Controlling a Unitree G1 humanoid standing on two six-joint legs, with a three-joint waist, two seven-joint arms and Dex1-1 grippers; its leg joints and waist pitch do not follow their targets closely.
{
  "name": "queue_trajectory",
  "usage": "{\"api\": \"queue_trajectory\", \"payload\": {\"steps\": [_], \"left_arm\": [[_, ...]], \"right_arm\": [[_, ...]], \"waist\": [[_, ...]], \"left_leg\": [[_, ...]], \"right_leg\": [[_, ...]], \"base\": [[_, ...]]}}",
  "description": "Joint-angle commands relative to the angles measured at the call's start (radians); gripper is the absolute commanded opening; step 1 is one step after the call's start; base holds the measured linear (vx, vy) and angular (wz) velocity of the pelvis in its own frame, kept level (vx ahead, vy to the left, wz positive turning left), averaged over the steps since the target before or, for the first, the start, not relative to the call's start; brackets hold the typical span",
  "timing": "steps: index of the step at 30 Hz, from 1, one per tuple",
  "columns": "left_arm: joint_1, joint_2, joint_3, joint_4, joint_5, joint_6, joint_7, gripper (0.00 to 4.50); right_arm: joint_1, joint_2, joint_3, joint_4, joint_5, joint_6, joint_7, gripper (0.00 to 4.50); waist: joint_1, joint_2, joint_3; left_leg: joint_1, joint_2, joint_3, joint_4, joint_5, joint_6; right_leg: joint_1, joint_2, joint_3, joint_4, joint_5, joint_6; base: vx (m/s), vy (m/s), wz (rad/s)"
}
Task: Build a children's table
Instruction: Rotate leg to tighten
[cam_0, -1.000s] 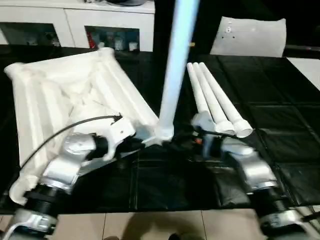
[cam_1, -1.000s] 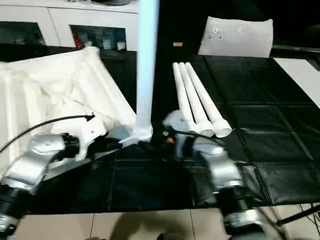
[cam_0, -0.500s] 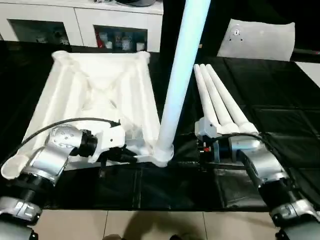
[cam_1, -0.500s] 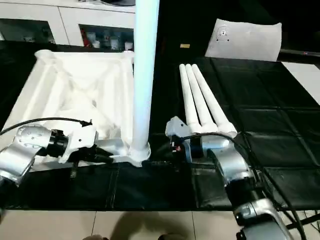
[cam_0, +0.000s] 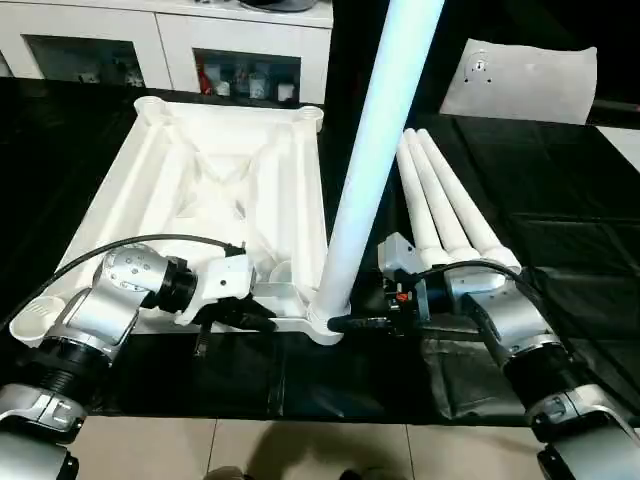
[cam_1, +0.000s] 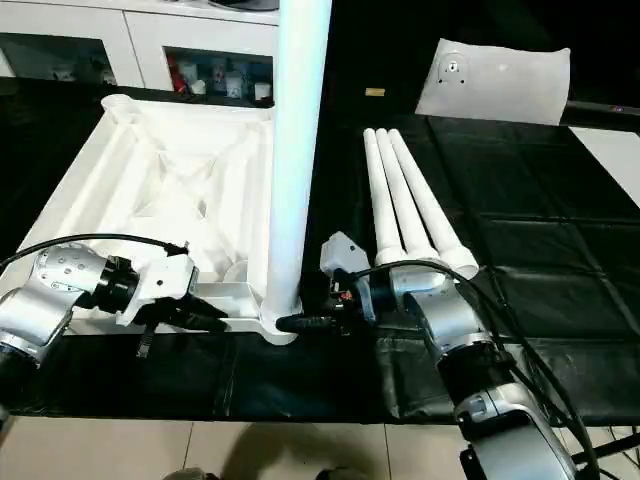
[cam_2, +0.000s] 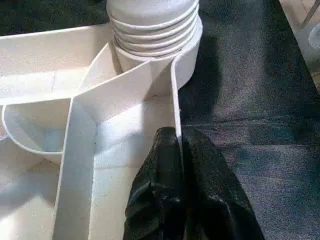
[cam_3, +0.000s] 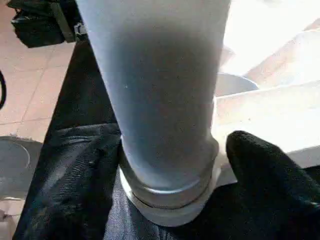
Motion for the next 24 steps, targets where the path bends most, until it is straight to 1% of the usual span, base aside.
{"api": "queue_trajectory", "payload": {"steps": [1, 4, 5, 6, 7, 9, 10, 13, 14, 15, 16, 17, 18, 19, 20, 21, 22, 23, 24], "left_arm": [[0.017, -0.012, -0.078, 0.011, 0.034, -0.014, -0.058, 0.00], [0.016, -0.012, -0.084, 0.013, 0.035, -0.017, -0.063, 0.00], [0.016, -0.012, -0.084, 0.014, 0.035, -0.017, -0.063, 0.00], [0.016, -0.011, -0.085, 0.014, 0.035, -0.018, -0.064, 0.00], [0.015, -0.012, -0.085, 0.014, 0.036, -0.018, -0.064, 0.00], [0.017, -0.009, -0.084, 0.013, 0.035, -0.019, -0.066, 0.00], [0.019, -0.007, -0.083, 0.012, 0.034, -0.016, -0.066, 0.00], [0.024, -0.005, -0.078, 0.010, 0.031, -0.010, -0.063, 0.00], [0.028, -0.005, -0.075, 0.005, 0.028, -0.002, -0.058, 0.00], [0.030, -0.005, -0.073, 0.002, 0.027, 0.003, -0.055, 0.00], [0.040, -0.008, -0.063, -0.013, 0.026, 0.031, -0.028, 0.00], [0.050, -0.014, -0.051, -0.030, 0.026, 0.065, 0.006, 0.00], [0.064, -0.039, -0.026, -0.058, 0.018, 0.134, 0.075, 0.00], [0.064, -0.039, -0.026, -0.058, 0.018, 0.134, 0.075, 0.00], [0.077, -0.075, 0.004, -0.094, 0.004, 0.212, 0.151, 0.00], [0.080, -0.085, 0.010, -0.102, 0.001, 0.230, 0.170, 0.00], [0.089, -0.120, 0.030, -0.131, -0.006, 0.287, 0.234, 0.00], [0.092, -0.137, 0.039, -0.144, -0.009, 0.313, 0.265, 0.00], [0.098, -0.182, 0.060, -0.169, -0.018, 0.373, 0.333, 0.00]], "right_arm": [[-0.017, -0.005, 0.007, 0.013, -0.014, -0.004, 0.000, 3.19], [-0.020, 0.005, 0.014, 0.026, -0.018, -0.014, 0.009, 2.86], [-0.021, 0.006, 0.015, 0.030, -0.018, -0.016, 0.010, 2.86], [-0.021, 0.008, 0.015, 0.033, -0.018, -0.018, 0.012, 2.72], [-0.022, 0.008, 0.015, 0.034, -0.017, -0.019, 0.012, 2.72], [-0.020, 0.010, 0.017, 0.034, -0.016, -0.017, 0.016, 2.64], [-0.018, 0.010, 0.020, 0.033, -0.014, -0.016, 0.020, 2.63], [-0.013, 0.012, 0.021, 0.030, -0.010, -0.009, 0.025, 2.62], [-0.008, 0.014, 0.020, 0.025, -0.004, 0.003, 0.027, 2.61], [-0.005, 0.015, 0.019, 0.021, -0.001, 0.010, 0.027, 2.61], [0.011, 0.020, 0.014, -0.002, 0.015, 0.043, 0.024, 2.61], [0.029, 0.027, 0.009, -0.025, 0.029, 0.078, 0.011, 2.61], [0.057, 0.048, 0.001, -0.051, 0.032, 0.116, -0.048, 2.61], [0.057, 0.048, 0.001, -0.051, 0.032, 0.116, -0.048, 2.61], [0.083, 0.083, -0.005, -0.068, 0.012, 0.139, -0.149, 2.61], [0.088, 0.094, -0.006, -0.069, 0.005, 0.144, -0.178, 2.60], [0.102, 0.135, -0.015, -0.074, -0.016, 0.168, -0.279, 2.60], [0.107, 0.156, -0.021, -0.076, -0.022, 0.184, -0.326, 2.59], [0.113, 0.210, -0.042, -0.079, -0.019, 0.219, -0.419, 2.59]], "waist": [[-0.002, 0.011, -0.053], [-0.002, 0.010, -0.052], [-0.001, 0.010, -0.052], [-0.002, 0.010, -0.052], [-0.001, 0.010, -0.053], [-0.001, 0.011, -0.054], [0.001, 0.014, -0.056], [0.000, 0.013, -0.056], [0.000, 0.013, -0.056], [0.001, 0.015, -0.056], [0.002, 0.017, -0.056], [0.003, 0.017, -0.056], [0.004, 0.019, -0.053], [0.002, 0.016, -0.054], [0.000, 0.018, -0.051], [-0.001, 0.021, -0.044], [-0.004, 0.020, -0.041], [-0.009, 0.024, -0.032], [-0.023, 0.019, -0.030]], "left_leg": [[0.003, 0.055, -0.003, -0.062, -0.114, 0.056], [0.004, 0.055, -0.003, -0.063, -0.122, 0.053], [0.003, 0.056, -0.004, -0.063, -0.123, 0.051], [0.004, 0.056, -0.004, -0.063, -0.125, 0.050], [0.004, 0.056, -0.004, -0.063, -0.123, 0.049], [0.004, 0.055, -0.004, -0.062, -0.113, 0.050], [0.004, 0.055, -0.004, -0.061, -0.110, 0.051], [0.003, 0.056, -0.004, -0.061, -0.106, 0.051], [0.003, 0.056, -0.003, -0.062, -0.109, 0.051], [0.003, 0.056, -0.003, -0.062, -0.110, 0.050], [0.003, 0.056, -0.004, -0.062, -0.110, 0.049], [0.003, 0.058, -0.004, -0.063, -0.109, 0.047], [0.005, 0.059, -0.004, -0.064, -0.111, 0.046], [0.004, 0.060, -0.003, -0.064, -0.112, 0.042], [0.007, 0.057, -0.003, -0.066, -0.135, 0.036], [0.008, 0.056, -0.005, -0.071, -0.180, 0.018], [0.009, 0.056, -0.007, -0.073, -0.212, 0.006], [0.012, 0.051, -0.011, -0.077, -0.275, -0.015], [0.016, 0.046, -0.023, -0.078, -0.341, -0.032]], "right_leg": [[0.054, -0.079, 0.050, -0.058, -0.105, -0.262], [0.053, -0.080, 0.050, -0.059, -0.118, -0.260], [0.053, -0.079, 0.050, -0.059, -0.122, -0.259], [0.053, -0.079, 0.050, -0.059, -0.125, -0.258], [0.053, -0.080, 0.050, -0.059, -0.124, -0.258], [0.054, -0.079, 0.050, -0.058, -0.110, -0.258], [0.055, -0.080, 0.050, -0.057, -0.101, -0.261], [0.055, -0.079, 0.049, -0.055, -0.085, -0.266], [0.055, -0.079, 0.049, -0.056, -0.087, -0.267], [0.056, -0.078, 0.049, -0.056, -0.087, -0.267], [0.057, -0.079, 0.049, -0.055, -0.086, -0.268], [0.058, -0.079, 0.049, -0.054, -0.080, -0.269], [0.055, -0.079, 0.049, -0.055, -0.080, -0.269], [0.056, -0.079, 0.050, -0.056, -0.081, -0.267], [0.052, -0.080, 0.051, -0.062, -0.119, -0.264], [0.048, -0.080, 0.051, -0.072, -0.197, -0.250], [0.047, -0.080, 0.052, -0.077, -0.258, -0.236], [0.043, -0.082, 0.051, -0.089, -0.401, -0.196], [0.038, -0.085, 0.047, -0.106, -0.588, -0.128]], "base": [[0.000, 0.000, 0.00], [0.000, 0.000, 0.00], [0.000, 0.000, 0.00], [0.000, 0.000, 0.00], [-0.001, 0.340, 0.00], [0.000, 0.000, 0.00], [0.003, -0.341, 0.00], [0.000, 0.000, 0.00], [0.000, 0.000, 0.00], [0.000, 0.000, 0.00], [0.000, 0.000, 0.00], [0.000, 0.000, 0.00], [0.000, 0.000, 0.00], [0.000, 0.000, 0.00], [0.000, 0.000, 0.00], [0.000, 0.000, 0.00], [0.000, 0.000, 0.00], [0.000, 0.000, 0.00], [0.000, 0.000, 0.00]]}}
